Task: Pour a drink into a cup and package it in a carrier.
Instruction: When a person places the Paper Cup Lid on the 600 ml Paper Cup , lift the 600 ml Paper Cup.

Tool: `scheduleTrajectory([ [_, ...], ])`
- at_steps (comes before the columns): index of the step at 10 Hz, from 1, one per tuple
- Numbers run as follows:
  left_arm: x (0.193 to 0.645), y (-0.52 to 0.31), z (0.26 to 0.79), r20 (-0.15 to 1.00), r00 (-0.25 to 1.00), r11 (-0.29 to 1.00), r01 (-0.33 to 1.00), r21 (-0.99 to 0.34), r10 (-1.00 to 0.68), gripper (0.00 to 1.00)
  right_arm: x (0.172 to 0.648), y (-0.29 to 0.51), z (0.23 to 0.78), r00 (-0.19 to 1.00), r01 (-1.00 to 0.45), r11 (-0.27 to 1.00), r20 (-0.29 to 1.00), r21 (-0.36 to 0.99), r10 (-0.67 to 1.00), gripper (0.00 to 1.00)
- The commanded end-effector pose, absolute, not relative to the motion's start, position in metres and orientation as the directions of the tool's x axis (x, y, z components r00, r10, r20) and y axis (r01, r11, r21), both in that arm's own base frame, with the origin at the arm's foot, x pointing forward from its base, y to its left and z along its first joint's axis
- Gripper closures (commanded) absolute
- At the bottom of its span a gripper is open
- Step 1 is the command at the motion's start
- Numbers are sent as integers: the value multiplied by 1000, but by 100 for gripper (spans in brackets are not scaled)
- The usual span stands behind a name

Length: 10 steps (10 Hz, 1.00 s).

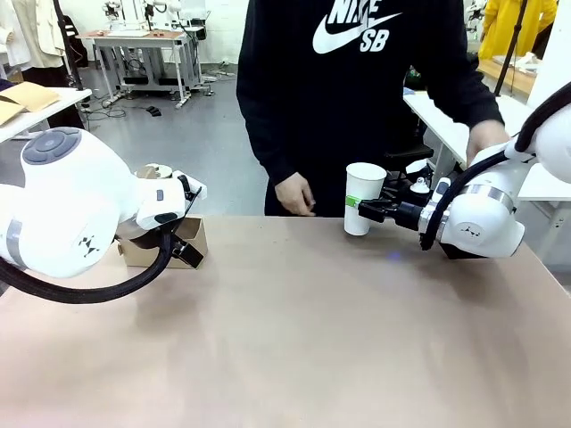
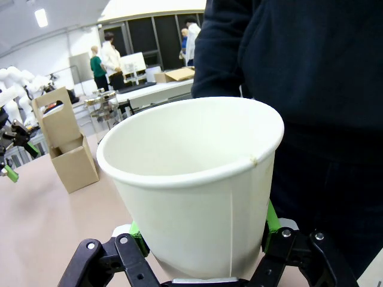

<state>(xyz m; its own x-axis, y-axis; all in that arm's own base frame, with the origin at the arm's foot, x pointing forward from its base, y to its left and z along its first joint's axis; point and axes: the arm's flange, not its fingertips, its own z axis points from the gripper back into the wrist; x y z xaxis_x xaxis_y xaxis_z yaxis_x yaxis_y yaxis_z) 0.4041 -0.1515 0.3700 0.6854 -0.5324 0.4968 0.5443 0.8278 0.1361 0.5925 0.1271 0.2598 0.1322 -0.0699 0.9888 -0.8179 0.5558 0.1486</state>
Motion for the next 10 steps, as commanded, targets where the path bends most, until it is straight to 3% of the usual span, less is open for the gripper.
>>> scheduleTrajectory([
  [1,404,-152,370,498,684,827,546,136,-533,0,593,129,263,129,-819,553,988,152,-80,19],
  [10,404,-152,370,498,684,827,546,136,-533,0,593,129,263,129,-819,553,988,152,-80,19],
])
